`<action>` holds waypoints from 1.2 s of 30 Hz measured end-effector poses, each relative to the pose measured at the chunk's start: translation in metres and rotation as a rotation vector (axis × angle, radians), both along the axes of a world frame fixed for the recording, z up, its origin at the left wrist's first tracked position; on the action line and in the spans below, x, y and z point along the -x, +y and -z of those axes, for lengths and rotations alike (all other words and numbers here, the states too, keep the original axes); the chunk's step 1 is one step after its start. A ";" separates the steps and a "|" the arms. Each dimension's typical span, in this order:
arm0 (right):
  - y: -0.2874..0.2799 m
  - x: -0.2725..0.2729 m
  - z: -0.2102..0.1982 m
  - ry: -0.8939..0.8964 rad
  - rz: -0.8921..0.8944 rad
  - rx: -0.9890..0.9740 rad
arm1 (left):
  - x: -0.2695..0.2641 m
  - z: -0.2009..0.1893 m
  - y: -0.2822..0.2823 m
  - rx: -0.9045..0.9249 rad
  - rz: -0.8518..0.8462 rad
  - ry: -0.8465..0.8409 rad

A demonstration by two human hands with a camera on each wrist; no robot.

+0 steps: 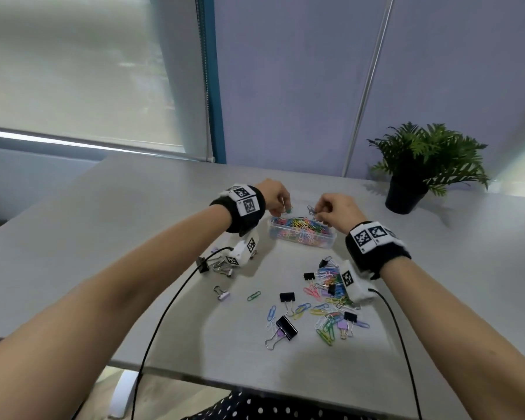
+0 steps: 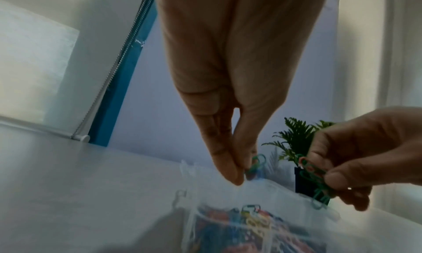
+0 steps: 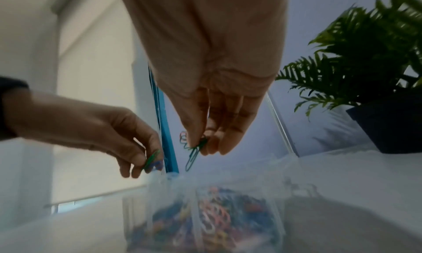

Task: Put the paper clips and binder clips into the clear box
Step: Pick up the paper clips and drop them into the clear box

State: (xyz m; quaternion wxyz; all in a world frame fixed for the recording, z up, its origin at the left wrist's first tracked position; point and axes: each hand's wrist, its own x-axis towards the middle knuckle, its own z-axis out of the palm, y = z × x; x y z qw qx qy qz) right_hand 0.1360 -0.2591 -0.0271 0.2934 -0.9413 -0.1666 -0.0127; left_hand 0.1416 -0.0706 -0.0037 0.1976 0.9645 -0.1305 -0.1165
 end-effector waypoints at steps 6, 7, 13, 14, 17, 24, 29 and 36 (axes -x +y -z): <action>0.000 0.010 0.019 0.108 -0.120 0.355 | 0.033 0.015 0.001 -0.285 0.198 0.025; -0.001 0.015 0.021 0.122 -0.134 0.402 | 0.040 0.019 0.003 -0.304 0.215 0.024; -0.008 0.043 0.029 0.132 -0.241 0.379 | 0.078 0.025 0.033 -0.275 0.237 0.159; -0.009 0.046 0.030 0.125 -0.257 0.368 | 0.084 0.020 0.040 -0.231 0.222 0.152; -0.012 0.057 0.032 0.131 -0.280 0.396 | 0.096 0.005 0.064 -0.048 0.063 -0.020; 0.033 0.068 0.015 -0.161 -0.521 0.401 | 0.107 0.037 0.093 -0.290 -0.044 0.019; 0.105 0.080 0.013 0.001 -0.726 0.551 | 0.111 0.048 0.096 -0.355 -0.120 0.064; 0.101 0.089 0.033 -0.046 -0.713 0.602 | 0.126 0.047 0.099 -0.258 -0.130 0.084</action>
